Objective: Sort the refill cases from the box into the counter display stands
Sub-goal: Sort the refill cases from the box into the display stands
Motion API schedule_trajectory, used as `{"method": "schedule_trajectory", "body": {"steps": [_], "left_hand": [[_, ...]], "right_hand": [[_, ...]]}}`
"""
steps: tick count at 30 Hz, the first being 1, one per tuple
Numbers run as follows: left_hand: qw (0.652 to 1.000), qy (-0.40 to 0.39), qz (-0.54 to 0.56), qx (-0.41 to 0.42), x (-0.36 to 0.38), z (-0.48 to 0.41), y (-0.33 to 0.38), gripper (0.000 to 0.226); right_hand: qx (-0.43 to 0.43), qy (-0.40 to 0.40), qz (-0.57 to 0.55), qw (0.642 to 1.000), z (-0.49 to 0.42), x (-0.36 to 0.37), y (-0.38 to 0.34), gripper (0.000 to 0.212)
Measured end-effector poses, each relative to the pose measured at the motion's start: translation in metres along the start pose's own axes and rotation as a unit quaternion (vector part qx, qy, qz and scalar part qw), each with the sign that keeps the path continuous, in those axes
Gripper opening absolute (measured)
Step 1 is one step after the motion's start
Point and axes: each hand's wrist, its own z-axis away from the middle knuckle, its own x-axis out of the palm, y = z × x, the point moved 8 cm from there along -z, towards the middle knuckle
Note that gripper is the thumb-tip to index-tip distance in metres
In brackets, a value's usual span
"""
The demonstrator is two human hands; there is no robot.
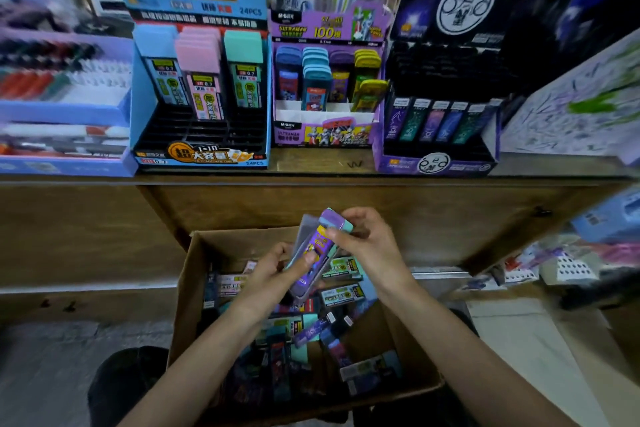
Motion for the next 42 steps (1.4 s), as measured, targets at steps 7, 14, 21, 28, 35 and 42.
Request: {"method": "schedule_trajectory", "body": {"steps": [7,14,21,28,35,42], "left_hand": [[0.999,0.021,-0.024,0.041,0.013,-0.001,0.027,0.052],[0.992,0.032,-0.028,0.122,0.029,-0.006,0.065,0.031],[0.983,0.087,0.018,0.162,0.014,-0.003,0.098,0.03],[0.973,0.13,0.026,0.187,-0.032,0.007,0.124,0.022],[0.969,0.138,0.017,0.203,-0.048,0.013,0.132,0.019],[0.972,0.122,0.015,0.199,-0.046,0.012,0.13,0.027]], "right_hand": [[-0.062,-0.039,-0.053,0.996,0.006,-0.024,-0.044,0.022],[-0.136,-0.024,0.033,0.99,-0.001,-0.072,-0.09,0.026],[-0.22,0.014,0.031,0.975,-0.013,-0.096,-0.168,0.027],[-0.316,0.056,0.123,0.939,-0.048,-0.056,-0.251,0.027],[-0.352,0.088,0.271,0.892,-0.087,-0.024,-0.268,0.018],[-0.36,0.069,0.459,0.809,-0.105,-0.005,-0.248,0.018]]}}
